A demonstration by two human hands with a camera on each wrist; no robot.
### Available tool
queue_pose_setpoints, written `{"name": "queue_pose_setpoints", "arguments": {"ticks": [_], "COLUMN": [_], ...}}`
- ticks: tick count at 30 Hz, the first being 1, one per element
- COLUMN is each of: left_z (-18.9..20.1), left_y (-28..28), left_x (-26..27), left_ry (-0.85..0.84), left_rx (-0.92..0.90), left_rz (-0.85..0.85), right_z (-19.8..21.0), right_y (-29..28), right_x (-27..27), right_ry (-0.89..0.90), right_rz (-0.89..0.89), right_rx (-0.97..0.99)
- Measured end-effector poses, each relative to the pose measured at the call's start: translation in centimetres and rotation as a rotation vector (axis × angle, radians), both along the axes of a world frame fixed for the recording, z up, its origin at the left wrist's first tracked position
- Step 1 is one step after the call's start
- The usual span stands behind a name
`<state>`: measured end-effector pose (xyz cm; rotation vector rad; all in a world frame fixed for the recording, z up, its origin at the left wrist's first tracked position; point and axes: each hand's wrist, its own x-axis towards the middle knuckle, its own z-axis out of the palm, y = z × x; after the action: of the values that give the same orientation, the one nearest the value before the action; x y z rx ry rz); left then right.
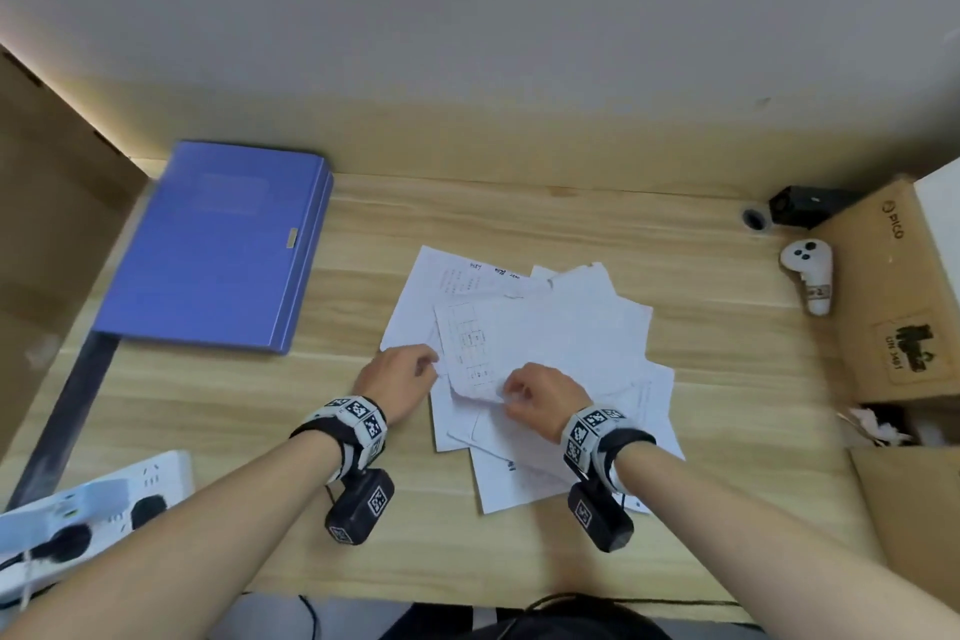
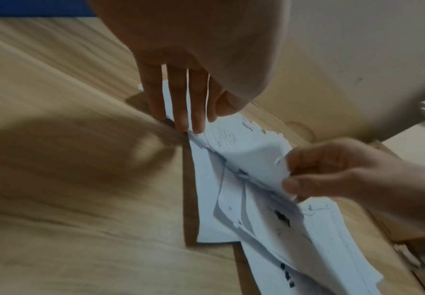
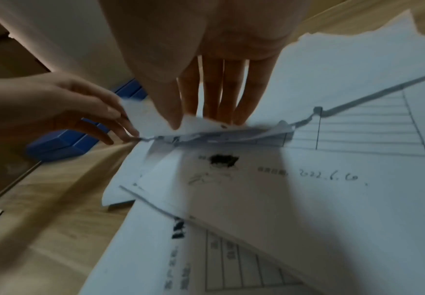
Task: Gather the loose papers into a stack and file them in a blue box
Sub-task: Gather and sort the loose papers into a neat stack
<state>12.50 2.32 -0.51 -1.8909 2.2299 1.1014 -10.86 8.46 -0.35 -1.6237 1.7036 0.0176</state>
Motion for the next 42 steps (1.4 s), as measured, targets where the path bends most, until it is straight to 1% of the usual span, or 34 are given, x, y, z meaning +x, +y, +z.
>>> {"name": "queue_pose_setpoints", "arguments": {"ticks": [3, 6, 8, 10, 13, 15, 17, 19, 21, 23, 26, 28, 31, 33, 35, 38, 42], "left_z": [0.0, -0.3, -0.4, -0.7, -1.3, -1.5, -1.7, -1.8, -1.7, -1.5, -0.9, -0.8, -1.6, -2.1, -2.5, -2.7, -1.3], "left_y": [0.0, -0.4, -1.1, -1.9, -3.4, -4.3, -5.5, -6.8, -8.0, -9.0, -10.1, -10.6, -11.1, -11.5, -12.1, -13.3, -14.2], "left_x": [0.4, 0.5, 0.7, 1.0, 1.1, 0.8, 0.3, -0.3, -1.0, -2.0, -3.6, -4.8, -7.1, -8.6, -9.9, -10.9, -11.9], "left_ry": [-0.012, -0.033, -0.060, -0.114, -0.170, -0.184, -0.168, -0.157, -0.177, -0.198, -0.205, -0.222, -0.268, -0.307, -0.396, -0.487, -0.530], "left_rx": [0.000, -0.045, -0.118, -0.154, -0.135, -0.181, -0.229, -0.244, -0.234, -0.213, -0.233, -0.243, -0.195, -0.162, -0.176, -0.206, -0.137], "left_rz": [0.091, 0.187, 0.230, 0.240, 0.263, 0.193, 0.071, -0.033, -0.090, -0.121, -0.150, -0.186, -0.344, -0.485, -0.590, -0.627, -0.647], "right_z": [-0.4, 0.0, -0.2, -0.6, -1.5, -2.0, -2.6, -3.3, -3.6, -3.4, -2.1, -0.8, 1.2, 1.9, 2.0, 1.2, -0.1], "right_y": [-0.4, -2.5, -5.3, -8.1, -11.8, -13.0, -13.8, -14.2, -14.5, -14.5, -13.9, -13.1, -11.1, -9.5, -7.8, -4.9, -2.5], "right_x": [0.1, -1.1, -2.4, -3.4, -4.0, -3.9, -3.9, -4.1, -4.3, -4.6, -6.3, -8.5, -12.4, -14.8, -16.9, -19.0, -19.9], "right_ry": [-0.053, -0.058, -0.020, 0.047, 0.166, 0.234, 0.320, 0.384, 0.423, 0.391, 0.243, 0.221, 0.242, 0.219, 0.178, 0.098, 0.032], "right_rz": [0.023, 0.015, -0.007, 0.018, 0.121, 0.228, 0.332, 0.364, 0.372, 0.384, 0.284, 0.183, 0.025, -0.126, -0.296, -0.510, -0.622], "right_rx": [0.034, -0.023, -0.090, -0.141, -0.107, -0.079, -0.094, -0.122, -0.134, -0.160, -0.181, -0.212, -0.244, -0.212, -0.188, -0.171, -0.117]}}
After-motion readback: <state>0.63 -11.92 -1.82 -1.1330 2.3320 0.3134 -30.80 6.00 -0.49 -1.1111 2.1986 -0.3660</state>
